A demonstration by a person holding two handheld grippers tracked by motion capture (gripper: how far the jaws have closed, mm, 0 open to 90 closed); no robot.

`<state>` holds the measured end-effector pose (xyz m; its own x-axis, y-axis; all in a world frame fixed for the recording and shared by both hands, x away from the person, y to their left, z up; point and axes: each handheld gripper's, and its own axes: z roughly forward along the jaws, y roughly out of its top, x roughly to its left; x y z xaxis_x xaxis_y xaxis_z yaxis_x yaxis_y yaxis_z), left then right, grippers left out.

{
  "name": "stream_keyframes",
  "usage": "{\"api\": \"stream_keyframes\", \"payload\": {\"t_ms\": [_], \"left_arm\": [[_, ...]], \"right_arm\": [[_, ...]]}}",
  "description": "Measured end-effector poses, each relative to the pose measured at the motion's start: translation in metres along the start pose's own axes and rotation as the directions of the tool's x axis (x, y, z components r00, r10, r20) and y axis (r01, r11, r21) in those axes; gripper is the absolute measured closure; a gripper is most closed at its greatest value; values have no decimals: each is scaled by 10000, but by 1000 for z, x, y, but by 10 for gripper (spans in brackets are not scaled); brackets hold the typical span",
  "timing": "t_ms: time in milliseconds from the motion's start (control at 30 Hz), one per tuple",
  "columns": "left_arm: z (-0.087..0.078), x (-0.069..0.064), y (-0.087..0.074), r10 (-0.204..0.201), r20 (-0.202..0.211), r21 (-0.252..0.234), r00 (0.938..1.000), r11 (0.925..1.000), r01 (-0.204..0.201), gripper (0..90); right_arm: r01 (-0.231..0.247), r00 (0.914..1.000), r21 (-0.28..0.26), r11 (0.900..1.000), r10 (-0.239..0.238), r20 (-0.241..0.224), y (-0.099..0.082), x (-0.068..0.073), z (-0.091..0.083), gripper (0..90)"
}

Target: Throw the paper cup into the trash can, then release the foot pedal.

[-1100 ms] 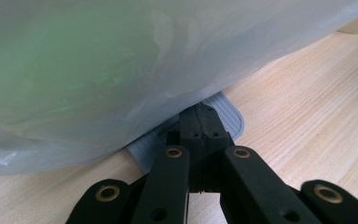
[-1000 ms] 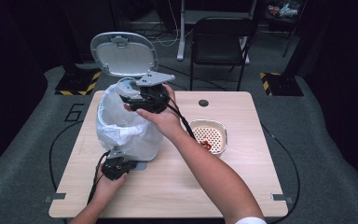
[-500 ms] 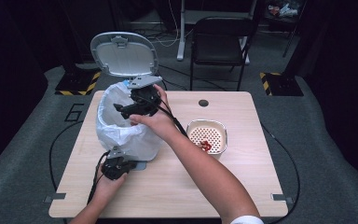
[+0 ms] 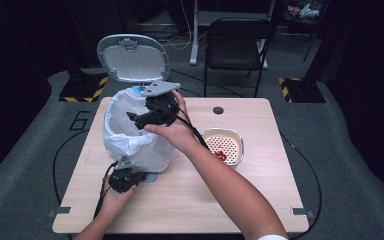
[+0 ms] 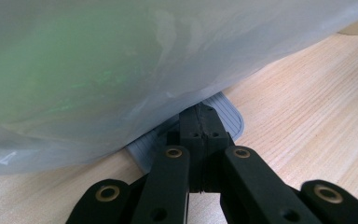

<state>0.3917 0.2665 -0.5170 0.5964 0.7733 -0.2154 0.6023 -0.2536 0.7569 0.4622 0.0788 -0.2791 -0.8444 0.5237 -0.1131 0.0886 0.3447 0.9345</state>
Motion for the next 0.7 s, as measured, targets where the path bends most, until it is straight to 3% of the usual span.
{"api": "stream_keyframes", "payload": {"t_ms": [67, 100, 133, 167, 200, 233, 300, 333, 367, 633, 667, 700], "left_arm": [[0, 0, 0, -88, 13, -73, 10000, 9999, 88, 900], [0, 0, 0, 61, -10, 59, 10000, 10000, -61, 900], [0, -1, 0, -83, 2, -58, 10000, 9999, 83, 900], [0, 0, 0, 16, -36, 52, 10000, 10000, -16, 900], [0, -1, 0, -172, 12, -87, 9999, 9998, 172, 900], [0, 0, 0, -51, -13, 17, 10000, 10000, 51, 900], [0, -1, 0, -212, 12, -39, 9998, 9998, 212, 899], [-2, 2, 1, 272, -122, 295, 9996, 9992, -268, 897], [0, -1, 0, -266, -14, -11, 9996, 9996, 266, 894], [0, -4, 1, -383, 32, 54, 9993, 9993, 383, 855], [0, -2, 2, -134, -99, 59, 9999, 9999, 135, 852], [0, -2, 2, -185, -38, 65, 9998, 9998, 185, 848]], "right_arm": [[74, 9999, -111, 9999, -72, 138, 0, -1, -11, 143], [85, 9998, -150, 9999, -82, 198, 0, -2, -15, 144], [64, 9996, -194, 9998, -59, 268, -1, -2, -22, 149], [63, 9996, -185, 9998, -58, 291, -1, -3, -26, 150], [74, 9995, -121, 9999, -70, 316, -3, -4, -32, 150], [84, 9990, -133, 9999, -78, 436, -5, -4, -39, 155], [44, 9984, 76, 10000, -49, 570, -11, -7, -53, 157], [3, 9983, 89, 10000, -8, 580, -14, -8, -57, 160], [-4, 9981, 130, 9999, -4, 620, -17, -10, -64, 168], [-105, 9928, 64, 9999, 96, 1190, -46, -23, -109, 178], [-132, 9908, 32, 9999, 126, 1350, -50, -23, -116, 178], [-100, 9894, 17, 9999, 96, 1448, -54, -24, -121, 178]]}}
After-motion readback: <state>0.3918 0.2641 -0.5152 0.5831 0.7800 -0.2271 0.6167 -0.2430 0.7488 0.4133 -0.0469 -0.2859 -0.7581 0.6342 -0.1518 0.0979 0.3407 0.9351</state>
